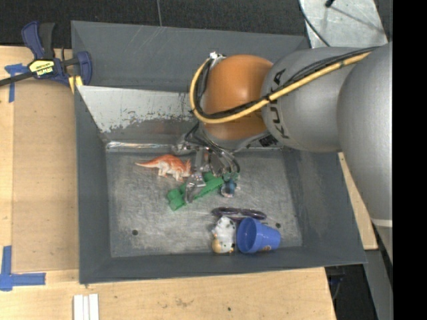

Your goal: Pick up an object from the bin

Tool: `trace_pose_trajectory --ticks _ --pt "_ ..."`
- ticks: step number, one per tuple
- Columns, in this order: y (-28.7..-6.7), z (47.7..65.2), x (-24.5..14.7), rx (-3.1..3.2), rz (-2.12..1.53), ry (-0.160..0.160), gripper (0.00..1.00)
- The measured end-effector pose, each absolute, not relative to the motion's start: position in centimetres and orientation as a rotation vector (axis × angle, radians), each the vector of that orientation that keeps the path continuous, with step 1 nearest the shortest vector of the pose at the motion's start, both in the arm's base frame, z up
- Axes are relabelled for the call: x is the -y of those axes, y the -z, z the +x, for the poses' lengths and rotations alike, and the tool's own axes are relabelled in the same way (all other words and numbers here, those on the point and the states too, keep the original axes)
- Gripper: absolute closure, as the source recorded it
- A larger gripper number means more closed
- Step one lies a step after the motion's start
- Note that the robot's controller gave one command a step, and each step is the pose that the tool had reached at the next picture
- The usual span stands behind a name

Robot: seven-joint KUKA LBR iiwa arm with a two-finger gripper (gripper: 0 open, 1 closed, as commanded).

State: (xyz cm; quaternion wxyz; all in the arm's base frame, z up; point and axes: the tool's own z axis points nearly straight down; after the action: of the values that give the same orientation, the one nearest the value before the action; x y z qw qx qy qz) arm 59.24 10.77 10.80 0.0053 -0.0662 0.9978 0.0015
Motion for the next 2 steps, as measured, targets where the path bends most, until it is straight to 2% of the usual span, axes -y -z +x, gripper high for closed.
trace_pose_trajectory --ticks 1,2 --pt "-8.9 59.3 -10.4 -3.145 -0.006 0.004 0.00" --pt "-6.7 61.7 -10.5 -3.087 0.019 -0.027 1.00"
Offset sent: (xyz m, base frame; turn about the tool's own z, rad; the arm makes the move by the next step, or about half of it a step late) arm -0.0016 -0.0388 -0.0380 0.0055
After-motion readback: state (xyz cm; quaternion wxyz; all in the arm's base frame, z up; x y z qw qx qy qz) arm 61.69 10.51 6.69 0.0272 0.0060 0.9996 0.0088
